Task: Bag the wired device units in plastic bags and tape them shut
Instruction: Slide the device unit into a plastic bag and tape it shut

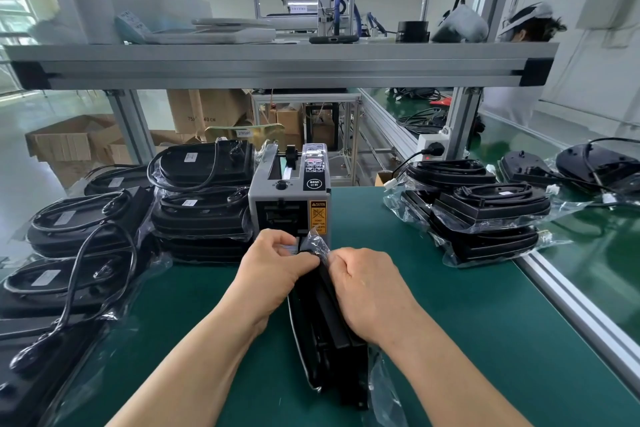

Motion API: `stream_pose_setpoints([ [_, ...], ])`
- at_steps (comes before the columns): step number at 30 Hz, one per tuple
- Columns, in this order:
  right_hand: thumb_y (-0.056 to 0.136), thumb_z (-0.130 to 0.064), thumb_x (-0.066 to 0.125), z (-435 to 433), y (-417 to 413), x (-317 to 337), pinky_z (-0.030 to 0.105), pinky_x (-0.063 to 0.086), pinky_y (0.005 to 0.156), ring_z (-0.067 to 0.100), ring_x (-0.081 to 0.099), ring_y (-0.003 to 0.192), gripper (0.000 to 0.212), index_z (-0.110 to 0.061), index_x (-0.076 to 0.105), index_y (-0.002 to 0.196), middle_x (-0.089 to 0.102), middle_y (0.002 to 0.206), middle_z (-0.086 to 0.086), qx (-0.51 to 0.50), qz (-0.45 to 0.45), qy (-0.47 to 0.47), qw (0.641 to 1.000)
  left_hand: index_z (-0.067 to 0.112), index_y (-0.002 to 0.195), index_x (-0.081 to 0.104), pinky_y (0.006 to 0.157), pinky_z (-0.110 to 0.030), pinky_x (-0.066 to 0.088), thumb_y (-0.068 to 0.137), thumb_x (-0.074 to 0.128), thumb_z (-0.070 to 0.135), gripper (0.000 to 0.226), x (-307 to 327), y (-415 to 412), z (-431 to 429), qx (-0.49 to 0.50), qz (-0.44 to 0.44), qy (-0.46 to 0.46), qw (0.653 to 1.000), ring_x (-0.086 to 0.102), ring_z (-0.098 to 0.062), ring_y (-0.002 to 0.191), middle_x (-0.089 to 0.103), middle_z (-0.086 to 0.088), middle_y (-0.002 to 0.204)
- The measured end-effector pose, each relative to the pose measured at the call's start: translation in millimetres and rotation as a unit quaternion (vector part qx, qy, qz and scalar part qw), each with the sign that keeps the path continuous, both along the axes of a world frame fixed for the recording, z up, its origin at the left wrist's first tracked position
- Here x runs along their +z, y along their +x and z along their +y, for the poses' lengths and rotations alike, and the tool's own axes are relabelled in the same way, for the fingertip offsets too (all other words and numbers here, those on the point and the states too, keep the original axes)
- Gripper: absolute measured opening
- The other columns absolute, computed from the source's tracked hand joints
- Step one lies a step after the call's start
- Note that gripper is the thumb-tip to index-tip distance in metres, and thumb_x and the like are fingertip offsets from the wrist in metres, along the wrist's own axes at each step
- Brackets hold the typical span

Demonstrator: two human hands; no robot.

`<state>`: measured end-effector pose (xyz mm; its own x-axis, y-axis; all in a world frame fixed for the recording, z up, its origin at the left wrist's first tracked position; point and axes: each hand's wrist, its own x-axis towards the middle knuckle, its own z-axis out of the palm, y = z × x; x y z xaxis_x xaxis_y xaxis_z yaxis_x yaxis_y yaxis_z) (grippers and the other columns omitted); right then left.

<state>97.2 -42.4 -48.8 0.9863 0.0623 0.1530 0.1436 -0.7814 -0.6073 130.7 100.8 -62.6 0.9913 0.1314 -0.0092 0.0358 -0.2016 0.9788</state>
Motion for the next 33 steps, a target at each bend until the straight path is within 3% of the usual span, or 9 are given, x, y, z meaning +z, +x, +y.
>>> stream_pose_setpoints([
  [3,0.102,-0.024,0.040,0.0,0.9,-0.2,0.026,0.033,0.048,0.017,0.045,0.057,0.041,-0.022,0.042,0.061,0.052,0.063,-0.003,0.000,-0.002,-0.004,1.000,0.018,0.093,0.067,0.046,-0.012,0.043,0.078,0.076,0.015,0.018,-5.0,-1.4,-5.9,0.014,0.015,-0.064,0.998,0.057,0.004,0.051,0.064,0.004,0.075],
  [5,0.102,-0.020,0.040,0.0,0.5,0.7,0.026,0.036,0.051,0.019,0.045,0.060,0.038,-0.022,0.041,0.063,0.051,0.064,-0.003,0.013,-0.013,-0.031,0.999,0.015,0.089,0.069,0.045,-0.013,0.045,0.080,0.076,0.017,0.012,-8.1,-1.4,-9.6,0.024,0.020,-0.088,0.996,0.056,0.000,0.049,0.065,0.001,0.072],
  [9,0.105,-0.020,0.032,0.0,0.2,0.5,0.037,0.047,0.073,0.023,0.046,0.074,0.030,-0.011,0.057,0.092,0.051,0.080,0.004,0.046,-0.054,-0.084,0.994,0.020,0.097,0.066,0.045,-0.013,0.045,0.078,0.081,0.030,0.026,-12.5,-2.0,-11.1,0.013,0.023,-0.093,0.995,0.056,-0.004,0.053,0.063,0.005,0.066],
  [12,0.104,-0.021,0.032,-1.3,2.5,-1.3,0.037,0.046,0.075,0.021,0.046,0.076,0.033,-0.007,0.062,0.104,0.051,0.083,0.003,0.044,-0.066,-0.073,0.994,0.028,0.103,0.060,0.044,-0.011,0.043,0.073,0.084,0.037,0.040,-14.2,-4.3,-8.0,-0.022,0.031,-0.084,0.996,0.054,0.002,0.048,0.054,0.015,0.052],
  [16,0.105,-0.024,0.033,-0.6,1.6,-2.4,0.036,0.048,0.073,0.019,0.048,0.074,0.034,-0.010,0.063,0.099,0.053,0.081,0.000,0.045,-0.069,-0.069,0.994,0.029,0.105,0.061,0.050,-0.016,0.044,0.070,0.087,0.040,0.045,-15.3,-1.8,-2.0,-0.028,0.037,-0.082,0.996,0.056,-0.002,0.055,0.056,0.007,0.065],
  [20,0.093,-0.057,0.043,-1.1,-3.1,-1.1,0.031,0.053,0.064,0.012,0.059,0.069,0.044,-0.021,0.065,0.081,0.064,0.072,-0.005,0.018,-0.017,0.062,0.998,0.023,0.103,0.065,0.046,-0.016,0.040,0.077,0.081,0.026,0.031,-19.1,0.8,-4.2,0.001,0.034,-0.103,0.994,0.050,-0.003,0.049,0.055,-0.002,0.071],
  [24,0.071,-0.080,0.054,-1.6,-5.1,1.7,0.036,0.058,0.071,0.014,0.065,0.076,0.059,-0.025,0.066,0.090,0.068,0.081,-0.005,0.036,0.007,0.036,0.999,0.016,0.095,0.066,0.044,-0.021,0.041,0.081,0.079,0.020,0.020,-18.4,1.9,-5.4,0.002,0.060,-0.177,0.982,0.058,-0.010,0.048,0.070,-0.005,0.077],
  [29,0.061,-0.076,0.072,-1.5,-0.6,1.5,0.039,0.059,0.077,0.015,0.066,0.082,0.063,-0.025,0.064,0.098,0.068,0.088,-0.006,0.046,0.039,0.033,0.998,0.016,0.089,0.067,0.061,-0.032,0.041,0.083,0.078,0.017,0.013,-17.0,5.2,-1.3,-0.004,0.071,-0.191,0.979,0.060,-0.018,0.057,0.072,-0.003,0.073],
  [33,0.062,-0.066,0.076,0.9,1.0,1.6,0.036,0.059,0.076,0.013,0.066,0.081,0.056,-0.026,0.063,0.098,0.068,0.089,-0.007,0.054,0.038,0.032,0.997,0.013,0.093,0.068,0.048,-0.024,0.045,0.083,0.077,0.016,0.014,-16.5,2.8,-1.8,0.009,0.063,-0.175,0.983,0.063,-0.012,0.052,0.072,-0.004,0.075],
])
